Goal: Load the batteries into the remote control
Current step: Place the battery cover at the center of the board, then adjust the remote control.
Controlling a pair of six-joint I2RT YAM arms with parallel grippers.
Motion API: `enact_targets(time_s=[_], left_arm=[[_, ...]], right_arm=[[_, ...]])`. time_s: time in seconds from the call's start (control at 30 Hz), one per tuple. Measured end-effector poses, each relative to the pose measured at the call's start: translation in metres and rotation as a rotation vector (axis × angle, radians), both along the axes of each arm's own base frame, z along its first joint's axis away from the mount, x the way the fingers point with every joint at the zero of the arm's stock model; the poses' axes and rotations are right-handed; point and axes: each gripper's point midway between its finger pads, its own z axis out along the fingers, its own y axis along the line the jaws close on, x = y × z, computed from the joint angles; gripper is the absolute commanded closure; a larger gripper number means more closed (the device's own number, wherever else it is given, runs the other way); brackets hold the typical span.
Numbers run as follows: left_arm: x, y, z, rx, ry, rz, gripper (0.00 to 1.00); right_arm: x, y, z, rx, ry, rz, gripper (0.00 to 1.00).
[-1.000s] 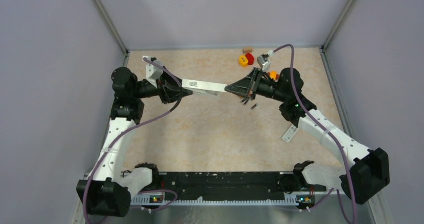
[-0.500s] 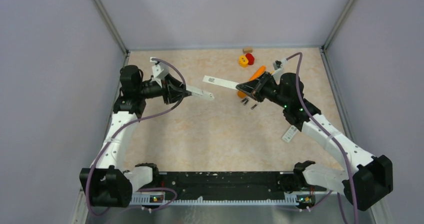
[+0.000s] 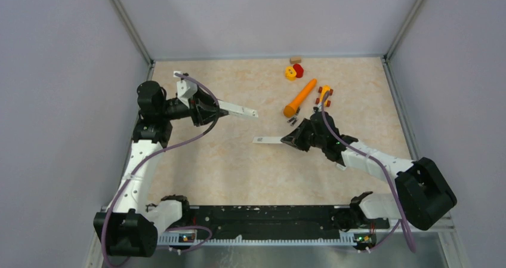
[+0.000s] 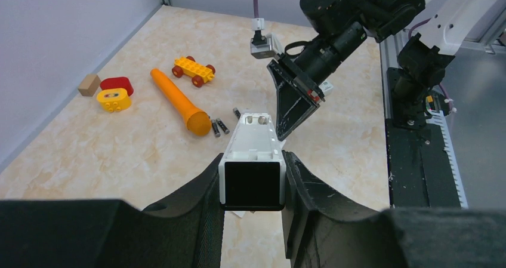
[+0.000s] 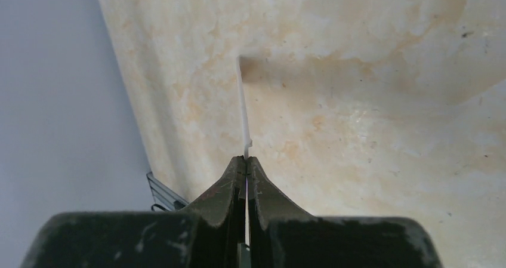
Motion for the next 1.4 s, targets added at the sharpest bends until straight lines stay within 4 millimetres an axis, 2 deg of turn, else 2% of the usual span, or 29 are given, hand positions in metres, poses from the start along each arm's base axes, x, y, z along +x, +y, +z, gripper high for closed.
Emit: enact_targets(time_s=[0.03,0.13,0.17,0.23,0.33,0.43,0.5,0.6,0.77,0.87,0.97,1.2,1.3,1.4], left_arm=[[0.000,0.000,0.001,-0.005,0.001,-0.003,1.00],[-0.001,-0.001,0.008,-0.023,0.003,-0.011,1.00],[-0.002,-0.002,0.009,-0.025,0.003,-0.012,1.00],[-0.001,-0.002,0.012,-0.031,-0.003,-0.012,1.00],[-0.002,-0.002,0.015,-0.037,-0.003,-0.013,1.00],[-0.004,-0.003,0.018,-0.044,0.000,-0.029,1.00],[-0.008,-0.005,0.020,-0.046,-0.003,-0.051,1.00],[-0.016,-0.009,0.022,-0.047,-0.008,-0.093,0.99],[-0.031,-0.016,0.021,-0.040,-0.014,-0.180,0.99],[-0.040,-0.020,0.021,-0.035,-0.023,-0.223,0.98],[-0.048,-0.023,0.022,-0.031,-0.026,-0.256,0.98],[-0.060,-0.031,0.027,-0.031,0.006,-0.298,0.97],[-0.062,-0.032,0.025,-0.031,0.025,-0.304,0.97],[-0.062,-0.032,0.024,-0.031,0.037,-0.304,0.96]], right_arm=[[-0.001,-0.001,-0.006,-0.016,0.007,0.001,0.94],[-0.001,-0.003,-0.017,-0.056,0.005,0.003,0.51],[0.000,-0.005,-0.018,-0.070,-0.001,-0.002,0.42],[0.002,-0.010,-0.019,-0.106,-0.028,-0.007,0.33],[0.002,-0.017,-0.015,-0.149,-0.070,0.000,0.31],[0.001,-0.016,0.005,-0.161,-0.162,0.063,0.28],[0.002,-0.006,0.032,-0.125,-0.247,0.132,0.27],[-0.002,0.016,0.086,-0.010,-0.409,0.251,0.23],[-0.027,0.039,0.166,0.208,-0.650,0.416,0.19],[-0.044,0.046,0.195,0.291,-0.749,0.493,0.18],[-0.058,0.054,0.206,0.282,-0.829,0.578,0.18],[-0.078,0.074,0.235,0.059,-1.159,0.762,0.19],[-0.077,0.077,0.235,-0.024,-1.244,0.841,0.19],[-0.076,0.083,0.225,-0.092,-1.273,0.931,0.21]])
